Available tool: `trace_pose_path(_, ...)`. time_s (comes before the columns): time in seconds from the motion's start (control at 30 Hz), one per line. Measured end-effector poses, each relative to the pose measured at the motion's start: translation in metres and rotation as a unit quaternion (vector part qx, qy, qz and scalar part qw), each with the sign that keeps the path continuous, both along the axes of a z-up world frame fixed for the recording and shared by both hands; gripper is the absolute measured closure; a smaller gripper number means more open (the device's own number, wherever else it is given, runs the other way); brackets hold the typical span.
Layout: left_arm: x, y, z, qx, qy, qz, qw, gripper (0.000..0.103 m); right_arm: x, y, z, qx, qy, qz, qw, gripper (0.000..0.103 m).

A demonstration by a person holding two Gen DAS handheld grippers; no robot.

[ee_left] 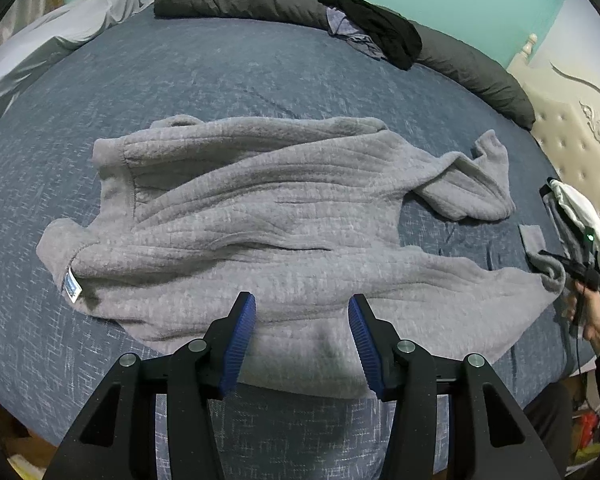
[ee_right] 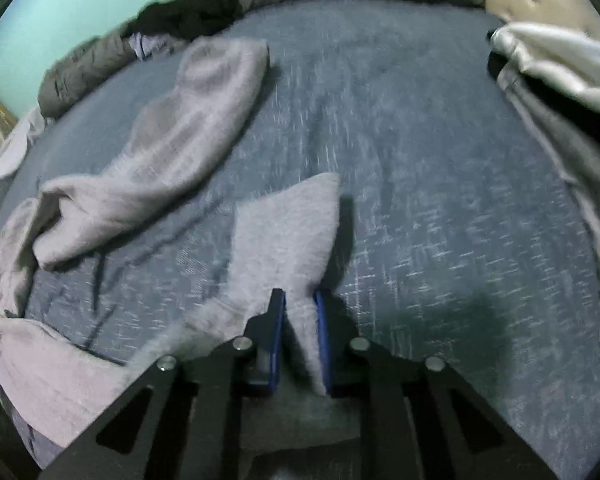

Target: Fold clothes

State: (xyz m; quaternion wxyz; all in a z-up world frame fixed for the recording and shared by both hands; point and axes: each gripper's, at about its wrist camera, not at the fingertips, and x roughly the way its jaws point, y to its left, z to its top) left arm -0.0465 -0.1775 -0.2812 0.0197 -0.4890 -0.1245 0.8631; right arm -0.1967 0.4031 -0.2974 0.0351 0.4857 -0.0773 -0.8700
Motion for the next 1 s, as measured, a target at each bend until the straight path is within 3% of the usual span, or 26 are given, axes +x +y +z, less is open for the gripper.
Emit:
trace_pose_path(0.17,0.004,-0.007,0.007,0.007,0.009,0.007,0.9999,0.051,0.041,0.021,0.044,0.029,0.068,-0.035,0.997,0.089)
trace_pose_path(0.37,0.012,-0.016,0.015,0.019,0.021,0.016,0.9995,0.051,0.079,0.061,0.07,0.087,0.108,-0.103,0.985,0.089)
trace_pose_path(0.53,0.022,-0.032,0.021,0.015,0.024,0.035,0.999,0.051,0.101,0.089,0.074,0.108,0.085,-0.157,0.978,0.089)
trace_pose_path(0.67,0.029,-0.049,0.024,0.012,0.024,0.05,0.9984,0.051,0.097,0.085,0.041,0.132,-0.014,-0.13,0.983,0.088)
trace_pose_path(0.73,0.032,-0.059,0.023,0.014,0.022,0.06,0.9979,0.051,0.105,0.086,0.025,0.131,-0.044,-0.131,0.982,0.086)
trace_pose_path(0.8,0.036,-0.068,0.021,0.014,0.019,0.069,0.9974,0.05,0.119,0.091,0.021,0.12,-0.048,-0.145,0.981,0.083)
trace_pose_path(1.0,0.041,-0.106,0.007,-0.002,0.007,0.11,0.994,0.044,0.155,0.102,0.03,0.118,-0.027,-0.162,0.979,0.06)
